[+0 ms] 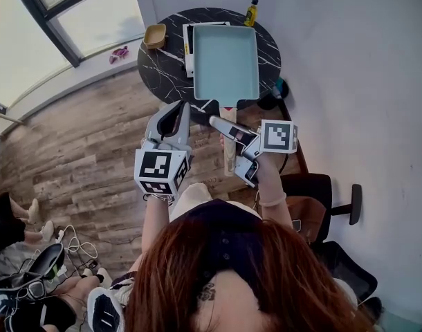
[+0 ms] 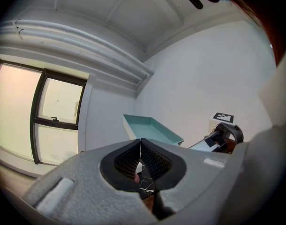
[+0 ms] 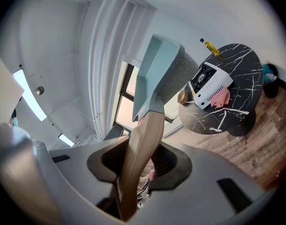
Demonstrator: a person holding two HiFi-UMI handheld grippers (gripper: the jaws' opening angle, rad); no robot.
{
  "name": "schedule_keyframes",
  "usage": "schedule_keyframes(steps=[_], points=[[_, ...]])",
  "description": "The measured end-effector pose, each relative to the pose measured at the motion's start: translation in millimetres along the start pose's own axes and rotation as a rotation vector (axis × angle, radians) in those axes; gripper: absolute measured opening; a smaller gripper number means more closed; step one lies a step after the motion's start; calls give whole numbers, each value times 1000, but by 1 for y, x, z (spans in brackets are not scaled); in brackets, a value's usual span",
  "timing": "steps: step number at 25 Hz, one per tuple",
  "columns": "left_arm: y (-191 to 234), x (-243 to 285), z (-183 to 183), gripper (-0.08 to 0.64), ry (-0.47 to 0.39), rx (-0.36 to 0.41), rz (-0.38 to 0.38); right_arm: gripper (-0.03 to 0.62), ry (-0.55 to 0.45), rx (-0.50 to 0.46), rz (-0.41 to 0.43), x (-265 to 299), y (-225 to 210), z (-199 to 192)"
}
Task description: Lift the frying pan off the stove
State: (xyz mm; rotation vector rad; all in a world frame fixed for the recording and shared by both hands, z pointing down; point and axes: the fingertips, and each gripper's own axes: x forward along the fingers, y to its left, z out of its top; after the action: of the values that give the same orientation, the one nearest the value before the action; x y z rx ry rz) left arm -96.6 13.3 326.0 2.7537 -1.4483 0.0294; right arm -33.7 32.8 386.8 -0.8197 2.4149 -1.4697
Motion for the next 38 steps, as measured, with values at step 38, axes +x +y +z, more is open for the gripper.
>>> schedule_keyframes(steps=[38], points=[[-103, -72, -15, 12, 42, 33, 27, 143, 3, -12, 44, -100, 30, -67]])
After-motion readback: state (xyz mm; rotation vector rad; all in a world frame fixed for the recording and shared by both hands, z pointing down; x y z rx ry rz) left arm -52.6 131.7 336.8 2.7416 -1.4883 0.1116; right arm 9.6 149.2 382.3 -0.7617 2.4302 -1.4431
